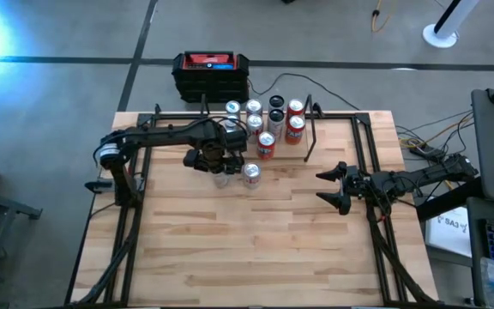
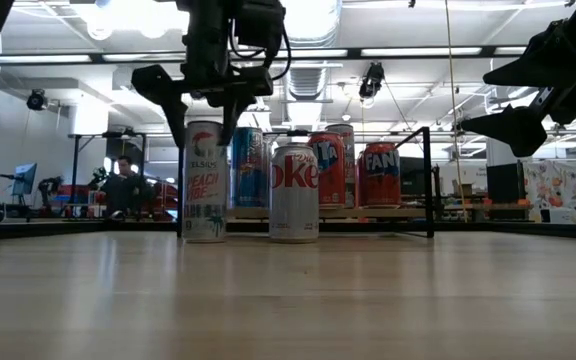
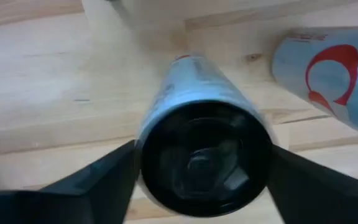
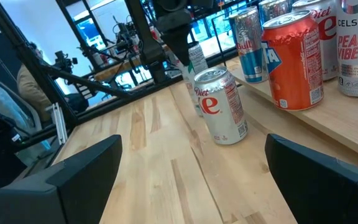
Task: Place canned beverage on shelf
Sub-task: Move the white pink soda can to the center of the table, then adjust the red soda can
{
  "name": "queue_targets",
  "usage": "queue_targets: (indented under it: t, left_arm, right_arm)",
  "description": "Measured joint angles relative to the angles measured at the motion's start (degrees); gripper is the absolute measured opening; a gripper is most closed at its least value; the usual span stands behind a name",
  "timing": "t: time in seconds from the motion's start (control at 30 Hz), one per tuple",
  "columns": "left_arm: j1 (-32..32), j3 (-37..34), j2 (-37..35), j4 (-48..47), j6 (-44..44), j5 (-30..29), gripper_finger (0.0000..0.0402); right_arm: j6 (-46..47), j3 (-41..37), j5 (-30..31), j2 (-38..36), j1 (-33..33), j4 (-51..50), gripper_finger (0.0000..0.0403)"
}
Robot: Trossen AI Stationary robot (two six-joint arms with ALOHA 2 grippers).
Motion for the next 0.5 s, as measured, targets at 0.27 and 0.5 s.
queue_targets:
  t: [0.27,0.5]
  left_arm:
    - [-0.04,0.01,0.24,1.18,-0.10,3.89,0.0349]
    - [-1.06,0.02,-3.81,-0.55,-2.21,9.38,0.0352]
  right_arm:
    - [0.00,-0.01,0.00,0.00,-0.02,0.01,0.0380]
    - [0.00,-0.01,0.00,0.00,0.00,0.01,0.0380]
